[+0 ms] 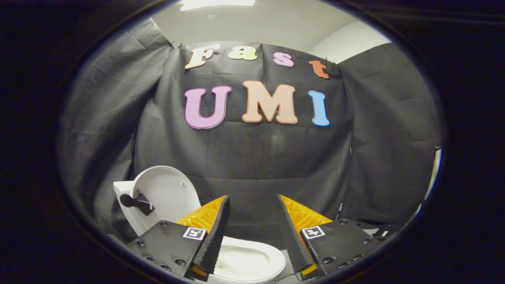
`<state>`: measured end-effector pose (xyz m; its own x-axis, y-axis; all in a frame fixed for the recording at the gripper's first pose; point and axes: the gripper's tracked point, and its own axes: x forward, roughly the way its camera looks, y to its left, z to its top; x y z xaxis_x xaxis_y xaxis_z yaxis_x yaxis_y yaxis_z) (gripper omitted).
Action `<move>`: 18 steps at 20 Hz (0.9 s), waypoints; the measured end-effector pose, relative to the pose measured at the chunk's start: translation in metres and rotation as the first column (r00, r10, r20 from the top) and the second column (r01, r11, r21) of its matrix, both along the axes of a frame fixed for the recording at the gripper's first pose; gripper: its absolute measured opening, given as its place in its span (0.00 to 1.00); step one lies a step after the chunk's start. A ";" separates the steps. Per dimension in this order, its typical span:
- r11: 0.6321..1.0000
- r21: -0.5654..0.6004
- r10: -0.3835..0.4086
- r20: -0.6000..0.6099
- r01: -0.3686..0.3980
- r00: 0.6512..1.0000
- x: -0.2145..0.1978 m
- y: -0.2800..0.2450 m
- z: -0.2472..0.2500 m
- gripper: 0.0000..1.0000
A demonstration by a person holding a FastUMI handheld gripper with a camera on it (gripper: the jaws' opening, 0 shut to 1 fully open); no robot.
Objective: Open the toilet lid.
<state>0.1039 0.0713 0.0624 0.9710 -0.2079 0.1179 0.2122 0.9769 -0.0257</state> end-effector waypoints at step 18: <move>1.000 0.003 0.024 -0.178 -0.024 0.984 -0.023 -0.096 -0.079 0.73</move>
